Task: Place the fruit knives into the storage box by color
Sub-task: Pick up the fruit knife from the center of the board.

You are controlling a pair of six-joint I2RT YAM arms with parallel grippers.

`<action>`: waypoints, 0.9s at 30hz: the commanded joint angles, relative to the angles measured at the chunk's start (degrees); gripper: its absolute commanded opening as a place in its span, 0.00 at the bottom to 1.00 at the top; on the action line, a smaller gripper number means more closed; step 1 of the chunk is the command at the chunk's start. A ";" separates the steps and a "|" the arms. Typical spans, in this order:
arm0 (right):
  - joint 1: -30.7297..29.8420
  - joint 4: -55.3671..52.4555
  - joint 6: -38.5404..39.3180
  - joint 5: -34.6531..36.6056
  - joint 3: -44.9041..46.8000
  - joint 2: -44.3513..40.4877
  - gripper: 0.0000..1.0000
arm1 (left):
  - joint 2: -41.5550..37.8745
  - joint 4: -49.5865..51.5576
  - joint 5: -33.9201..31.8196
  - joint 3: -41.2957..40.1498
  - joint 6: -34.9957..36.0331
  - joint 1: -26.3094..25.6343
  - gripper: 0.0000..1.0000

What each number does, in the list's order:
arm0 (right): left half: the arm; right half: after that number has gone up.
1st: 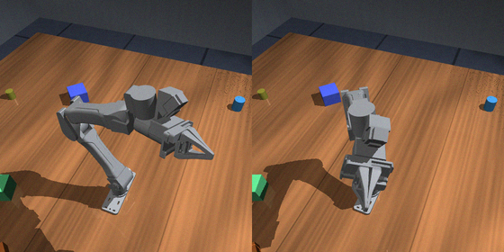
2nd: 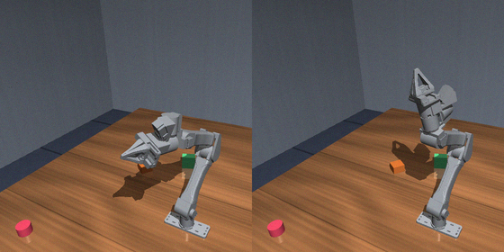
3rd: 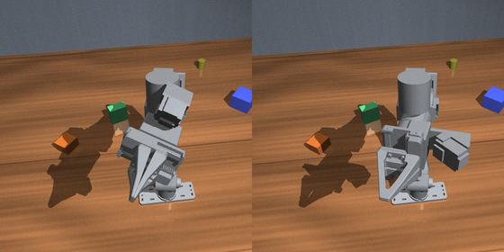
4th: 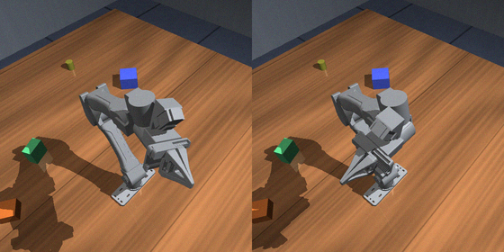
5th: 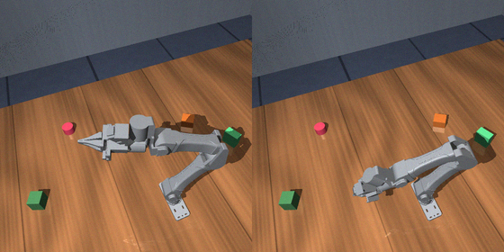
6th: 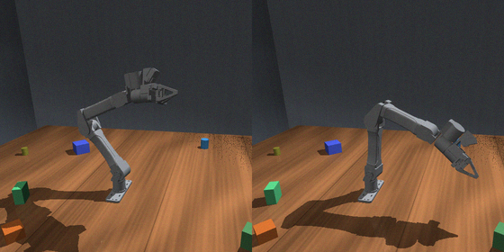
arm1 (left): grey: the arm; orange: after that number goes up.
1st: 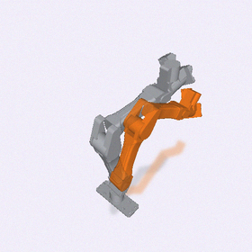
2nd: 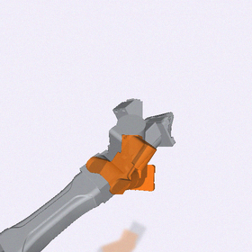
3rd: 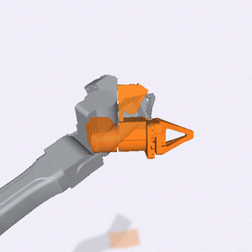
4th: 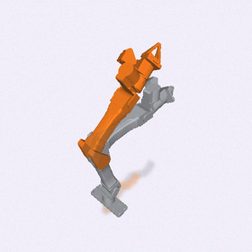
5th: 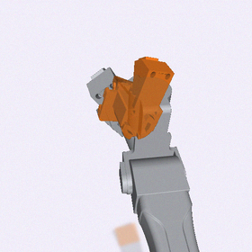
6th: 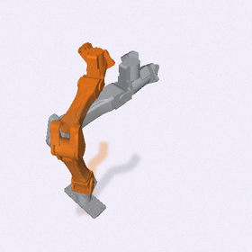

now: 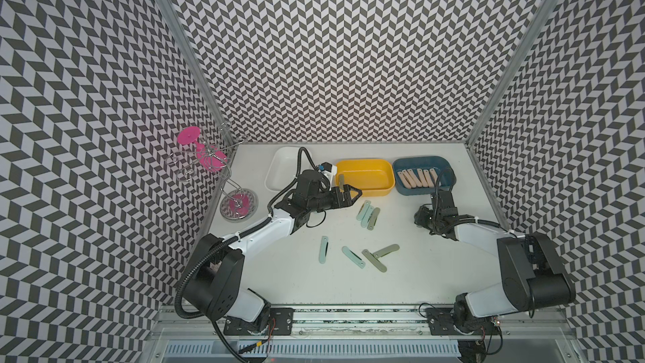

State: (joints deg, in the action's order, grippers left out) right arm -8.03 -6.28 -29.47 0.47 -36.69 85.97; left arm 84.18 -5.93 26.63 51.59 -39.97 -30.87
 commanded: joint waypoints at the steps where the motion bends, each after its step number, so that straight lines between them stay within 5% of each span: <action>1: 0.14 -3.15 1.44 3.88 -3.39 2.98 0.51 | -1.47 -0.73 -0.28 0.19 0.24 -0.46 1.00; 9: 0.12 -4.35 4.49 5.00 -9.10 9.22 0.44 | -1.79 -0.31 -0.60 0.31 0.50 -0.43 1.00; 21: -3.00 -2.70 3.57 5.33 -5.00 9.10 0.30 | -1.56 -0.57 -0.52 0.23 0.50 -0.42 1.00; 27: -5.20 -4.01 3.93 5.04 -6.17 10.13 0.36 | -1.83 -0.48 -0.68 -0.08 0.58 -0.42 1.00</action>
State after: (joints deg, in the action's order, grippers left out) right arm -11.75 -5.98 -25.36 6.61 -43.77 94.13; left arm 83.83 -5.87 26.61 51.59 -39.92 -31.11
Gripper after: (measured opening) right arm 0.350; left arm 0.997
